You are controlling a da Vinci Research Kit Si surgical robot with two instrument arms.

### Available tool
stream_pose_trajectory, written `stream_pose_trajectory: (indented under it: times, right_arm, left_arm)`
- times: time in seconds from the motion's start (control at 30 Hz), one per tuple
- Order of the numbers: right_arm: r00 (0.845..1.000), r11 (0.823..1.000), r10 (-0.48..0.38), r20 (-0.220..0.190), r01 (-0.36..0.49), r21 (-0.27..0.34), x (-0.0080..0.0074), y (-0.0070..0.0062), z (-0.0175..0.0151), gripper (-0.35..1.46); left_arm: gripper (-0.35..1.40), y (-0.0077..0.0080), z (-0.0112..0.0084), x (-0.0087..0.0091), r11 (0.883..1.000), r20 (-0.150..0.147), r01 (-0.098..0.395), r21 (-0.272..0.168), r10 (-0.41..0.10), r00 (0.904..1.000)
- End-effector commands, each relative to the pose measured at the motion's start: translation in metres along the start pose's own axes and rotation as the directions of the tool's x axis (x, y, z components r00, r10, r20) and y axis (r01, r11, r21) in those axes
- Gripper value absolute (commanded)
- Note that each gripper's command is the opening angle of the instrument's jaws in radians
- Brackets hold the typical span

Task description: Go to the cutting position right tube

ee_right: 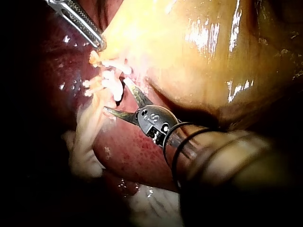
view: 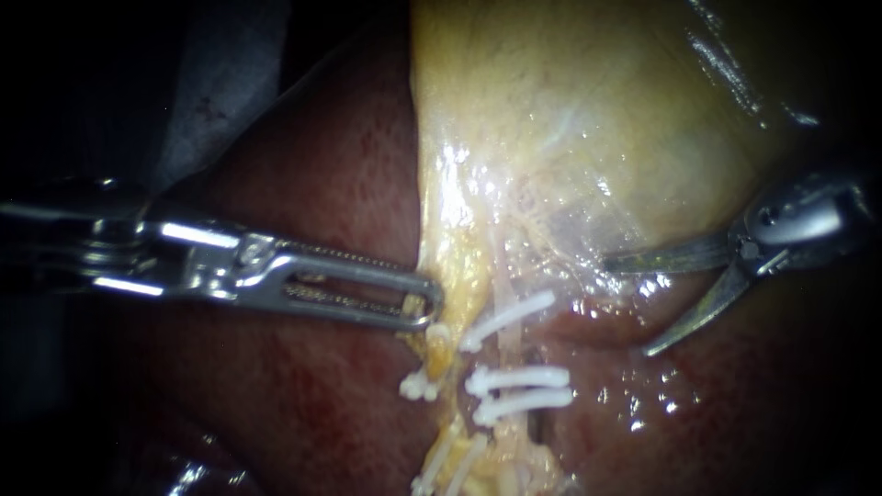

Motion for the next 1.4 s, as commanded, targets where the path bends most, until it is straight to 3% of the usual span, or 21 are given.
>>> stream_pose_trajectory:
  times: [0.03, 0.4, 0.53, 0.73, 1.1, 1.4]
  right_arm:
    - [1.0, 1.0, 0.0, 0.001, 0.0, 0.001, 0.0, 0.0, 0.0, 1.35]
    - [1.0, 1.0, 0.021, -0.003, -0.021, 0.019, -0.0003, -0.0005, 0.0001, 1.25]
    - [0.998, 0.997, 0.053, 0.028, -0.054, 0.049, -0.0006, -0.0009, 0.0004, 1.08]
    - [0.992, 0.992, 0.101, 0.077, -0.107, 0.069, -0.0015, -0.0014, 0.0014, 0.98]
    - [0.976, 0.978, 0.165, 0.139, -0.18, 0.103, -0.0019, -0.0019, 0.0037, 0.86]
    - [0.966, 0.969, 0.192, 0.174, -0.215, 0.123, -0.0022, -0.0023, 0.006, 0.78]
  left_arm:
    - [-0.35, 0.0, 0.0, 0.0, 1.0, 0.0, 0.0, 0.0, 0.0, 1.0]
    - [-0.35, 0.0, -0.0003, 0.0001, 1.0, -0.001, 0.0, 0.001, 0.0, 1.0]
    - [-0.35, -0.0001, -0.0008, 0.0001, 1.0, -0.003, 0.0, 0.005, 0.0, 1.0]
    - [-0.35, -0.0007, -0.0023, -0.0003, 1.0, -0.008, 0.003, 0.014, -0.003, 1.0]
    - [-0.35, -0.0021, -0.0054, -0.0012, 1.0, -0.005, 0.012, 0.016, -0.012, 0.9999]
    - [-0.35, -0.003, -0.0068, -0.0015, 1.0, -0.001, 0.017, 0.014, -0.017, 0.9998]
